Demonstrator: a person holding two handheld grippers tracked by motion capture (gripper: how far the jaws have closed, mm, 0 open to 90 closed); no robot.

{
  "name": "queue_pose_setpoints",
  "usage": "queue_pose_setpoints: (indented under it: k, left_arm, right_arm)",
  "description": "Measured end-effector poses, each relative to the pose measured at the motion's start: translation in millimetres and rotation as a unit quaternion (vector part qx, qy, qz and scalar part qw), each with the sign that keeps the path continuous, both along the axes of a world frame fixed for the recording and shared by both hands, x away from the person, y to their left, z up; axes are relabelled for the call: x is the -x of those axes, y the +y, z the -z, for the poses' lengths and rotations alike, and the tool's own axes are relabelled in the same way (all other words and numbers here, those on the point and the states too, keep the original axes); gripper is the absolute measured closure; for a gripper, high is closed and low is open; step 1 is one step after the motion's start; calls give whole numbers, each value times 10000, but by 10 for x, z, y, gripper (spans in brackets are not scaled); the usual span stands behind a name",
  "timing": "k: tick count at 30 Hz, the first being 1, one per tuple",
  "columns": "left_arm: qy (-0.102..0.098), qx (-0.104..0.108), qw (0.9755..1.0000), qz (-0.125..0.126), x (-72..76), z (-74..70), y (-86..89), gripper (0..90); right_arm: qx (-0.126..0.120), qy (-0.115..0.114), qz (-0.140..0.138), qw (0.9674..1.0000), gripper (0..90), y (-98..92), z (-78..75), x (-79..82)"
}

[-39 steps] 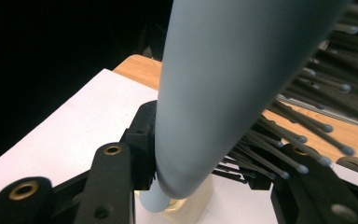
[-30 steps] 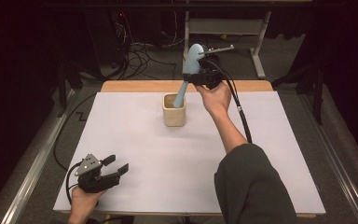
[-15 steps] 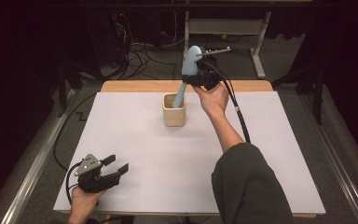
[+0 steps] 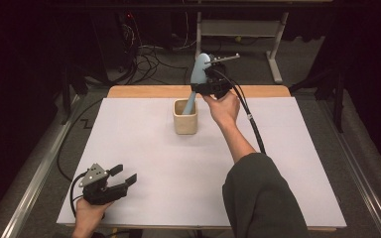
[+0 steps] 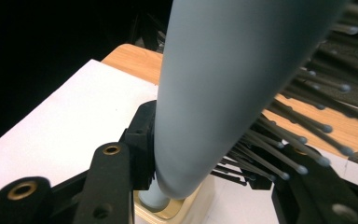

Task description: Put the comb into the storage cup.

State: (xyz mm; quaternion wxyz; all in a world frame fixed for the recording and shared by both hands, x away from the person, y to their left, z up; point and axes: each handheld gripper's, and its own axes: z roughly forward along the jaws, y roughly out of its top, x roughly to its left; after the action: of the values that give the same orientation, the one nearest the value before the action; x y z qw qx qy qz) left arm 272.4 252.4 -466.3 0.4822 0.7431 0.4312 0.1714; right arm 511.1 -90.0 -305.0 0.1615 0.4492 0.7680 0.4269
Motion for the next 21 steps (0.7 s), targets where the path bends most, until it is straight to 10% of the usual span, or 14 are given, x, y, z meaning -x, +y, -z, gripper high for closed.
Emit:
queue_pose_setpoints:
  k: [21]
  left_arm:
    - [-14,-4,10000,10,4,-7,6,330]
  right_arm:
    - [108,90,-52,9999,550,117,149,-20]
